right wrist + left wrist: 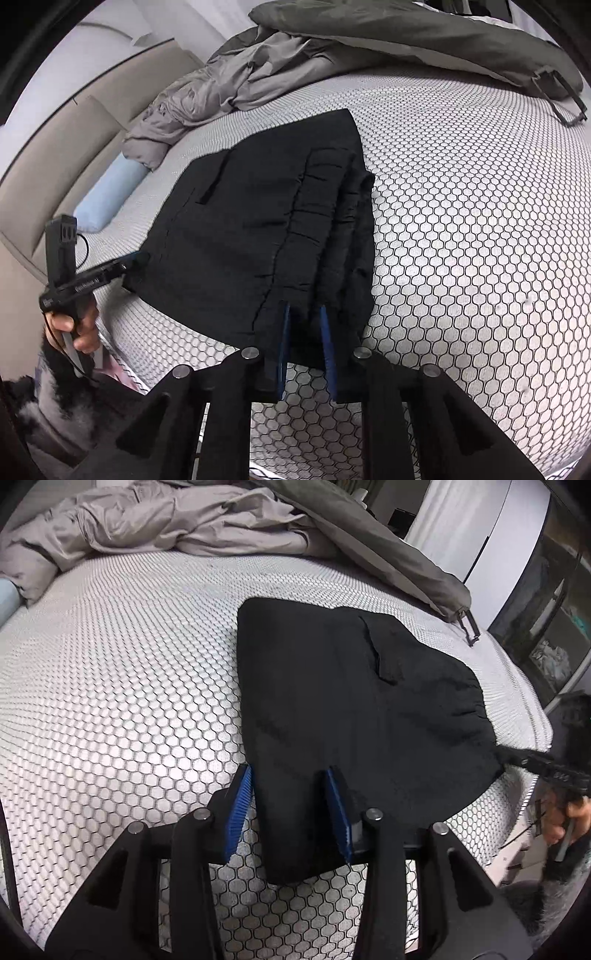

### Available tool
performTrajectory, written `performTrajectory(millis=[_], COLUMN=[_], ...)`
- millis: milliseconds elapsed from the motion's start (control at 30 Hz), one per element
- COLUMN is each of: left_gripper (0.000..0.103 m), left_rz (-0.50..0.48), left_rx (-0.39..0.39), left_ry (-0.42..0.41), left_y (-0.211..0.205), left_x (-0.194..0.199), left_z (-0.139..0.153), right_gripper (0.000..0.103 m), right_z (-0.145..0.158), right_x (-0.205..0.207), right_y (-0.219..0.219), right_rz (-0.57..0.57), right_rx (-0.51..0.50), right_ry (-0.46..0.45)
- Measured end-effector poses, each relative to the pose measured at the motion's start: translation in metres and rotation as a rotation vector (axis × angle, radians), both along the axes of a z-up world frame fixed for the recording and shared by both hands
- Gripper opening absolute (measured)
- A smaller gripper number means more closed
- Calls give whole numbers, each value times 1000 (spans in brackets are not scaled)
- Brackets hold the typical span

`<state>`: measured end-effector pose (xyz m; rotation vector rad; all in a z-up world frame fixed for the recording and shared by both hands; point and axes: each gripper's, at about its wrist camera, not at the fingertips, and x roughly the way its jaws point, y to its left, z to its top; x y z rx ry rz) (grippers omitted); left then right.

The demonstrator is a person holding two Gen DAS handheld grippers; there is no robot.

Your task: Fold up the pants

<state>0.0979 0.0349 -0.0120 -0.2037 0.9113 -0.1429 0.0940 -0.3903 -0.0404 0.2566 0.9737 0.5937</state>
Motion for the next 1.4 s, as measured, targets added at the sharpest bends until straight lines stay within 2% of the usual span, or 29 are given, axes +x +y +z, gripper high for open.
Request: performTrajectory(millis=[33,100,167,200,233,300,400,467,533,567,667,833,933,1100,1233,1400], left_gripper=[36,38,51,64,72,81,85,89,100,102,102,102,102,102,102,102], left_rz=[4,10,15,19,26,36,61,99,118,120,119,99,105,72,63,56], left_rx=[13,38,59,69,79,99,129,138,120,114,141,122,150,154,155,184], left_ry=[-6,-42,-84,-100,-129,-160,-188,-210,-240,-265,-316,-367,-413,-423,-429,-442], left_y=[-2,-8,-14,-17,-21,-23,-25,-26,-25,-27,-35,-45,-52,-60,-62,-65], left_x=[-3,-11,-18,-22,-26,-34,-42,-52,-60,-65,-77,-90,-97,-103,-101,-99], left_z=[4,16,26,31,37,41,45,45,47,48,51,58,62,63,60,57], right_gripper=[27,51,62,71,75,89,101,102,102,102,103,103,103,103,103,103], right_z=[6,18,30,36,40,51,61,64,67,67,68,67,66,60,63,65], right_x=[-2,-12,-17,-19,-21,-21,-24,-26,-30,-34,-47,-59,-65,-70,-81,-89], right_y=[0,-6,-5,-5,-4,0,4,6,9,9,5,8,5,0,-2,1], right_rz=[-10,-42,-47,-57,-65,-86,-118,-135,-118,-118,-164,-192,-206,-221,-257,-268], right_rx=[-18,-53,-37,-30,-30,-47,-41,-15,23,45,69,-10,-9,42,81,78], right_ry=[-25,-98,-131,-150,-172,-221,-267,-287,-298,-316,-389,-465,-496,-490,-533,-563])
